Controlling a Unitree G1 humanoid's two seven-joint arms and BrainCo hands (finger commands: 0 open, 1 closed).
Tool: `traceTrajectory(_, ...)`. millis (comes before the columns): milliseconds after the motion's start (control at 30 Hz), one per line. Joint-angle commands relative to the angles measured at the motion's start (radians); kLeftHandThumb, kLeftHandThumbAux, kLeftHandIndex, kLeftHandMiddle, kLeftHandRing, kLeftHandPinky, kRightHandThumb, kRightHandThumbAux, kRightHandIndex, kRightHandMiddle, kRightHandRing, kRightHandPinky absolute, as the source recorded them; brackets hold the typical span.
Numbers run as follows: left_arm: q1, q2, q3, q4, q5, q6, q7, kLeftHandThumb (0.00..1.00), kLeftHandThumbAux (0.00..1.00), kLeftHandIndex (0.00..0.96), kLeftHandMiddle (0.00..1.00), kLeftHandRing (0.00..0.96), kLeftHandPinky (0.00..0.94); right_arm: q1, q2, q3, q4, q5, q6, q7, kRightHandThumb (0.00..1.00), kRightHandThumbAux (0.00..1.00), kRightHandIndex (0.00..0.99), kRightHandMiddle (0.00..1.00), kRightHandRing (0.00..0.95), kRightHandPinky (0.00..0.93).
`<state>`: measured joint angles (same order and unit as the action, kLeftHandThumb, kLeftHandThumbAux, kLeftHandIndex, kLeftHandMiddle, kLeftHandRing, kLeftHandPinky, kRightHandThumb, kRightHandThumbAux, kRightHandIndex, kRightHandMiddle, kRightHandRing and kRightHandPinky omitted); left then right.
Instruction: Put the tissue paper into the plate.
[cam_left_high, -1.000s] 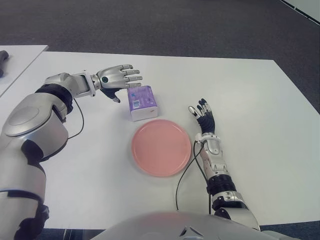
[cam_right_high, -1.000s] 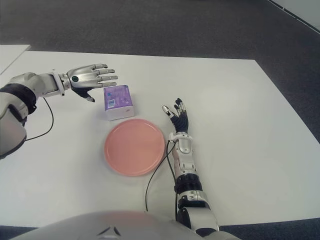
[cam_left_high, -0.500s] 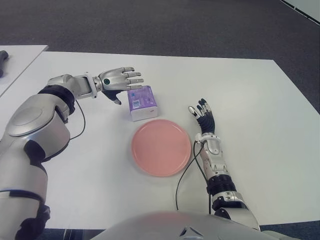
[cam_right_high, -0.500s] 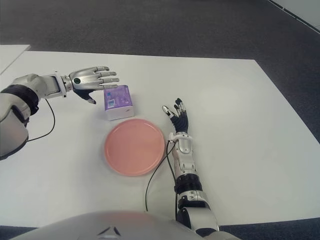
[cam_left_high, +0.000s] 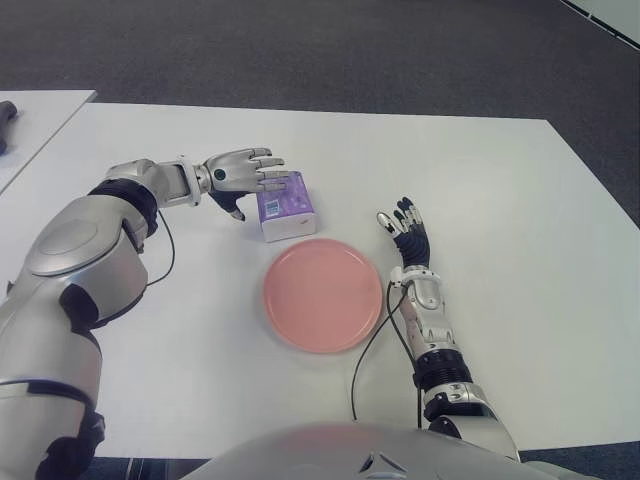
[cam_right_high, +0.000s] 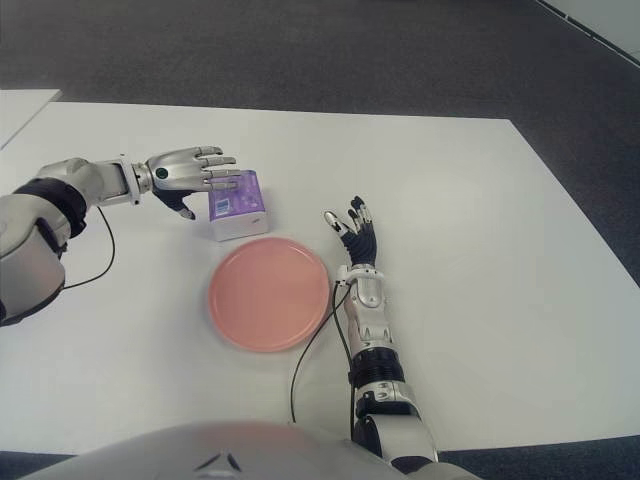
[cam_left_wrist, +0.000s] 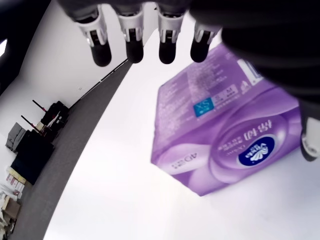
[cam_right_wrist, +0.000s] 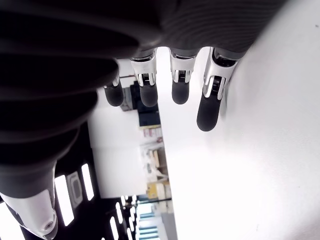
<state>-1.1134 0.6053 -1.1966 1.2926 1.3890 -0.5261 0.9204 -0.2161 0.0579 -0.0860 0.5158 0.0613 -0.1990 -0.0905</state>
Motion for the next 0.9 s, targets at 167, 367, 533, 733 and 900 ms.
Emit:
traceTrajectory(167, 0.031, -0.042, 0.008, 0.015, -0.010, 0.026, 0.010, 0.153, 0.447, 0.000, 0.000, 0.000, 0.000, 0.067, 0.014, 0.005, 0.044, -0.006, 0.076, -0.010, 0.204, 0.660, 0.000, 0.000, 0.000, 0.009)
traceTrajectory(367, 0.029, -0.051, 0.013, 0.016, -0.018, 0.024, 0.009, 0.140, 0.469, 0.000, 0.000, 0.000, 0.000, 0.072, 0.017, 0.009, 0.038, -0.007, 0.077, -0.013, 0.204, 0.660, 0.000, 0.000, 0.000, 0.009)
traceTrajectory(533, 0.034, -0.055, 0.012, 0.014, -0.023, 0.009, 0.001, 0.100, 0.484, 0.000, 0.000, 0.000, 0.000, 0.078, 0.020, 0.015, 0.031, -0.008, 0.077, -0.017, 0.204, 0.660, 0.000, 0.000, 0.000, 0.009)
traceTrajectory(733, 0.051, -0.063, 0.010, 0.017, -0.023, 0.015, -0.012, 0.057, 0.488, 0.000, 0.000, 0.000, 0.000, 0.083, 0.021, 0.021, 0.026, -0.007, 0.077, -0.021, 0.204, 0.660, 0.000, 0.000, 0.000, 0.009)
traceTrajectory(900, 0.068, -0.075, 0.008, 0.026, -0.023, 0.031, -0.017, 0.043, 0.482, 0.000, 0.000, 0.000, 0.000, 0.088, 0.022, 0.025, 0.019, -0.006, 0.079, -0.024, 0.204, 0.660, 0.000, 0.000, 0.000, 0.009)
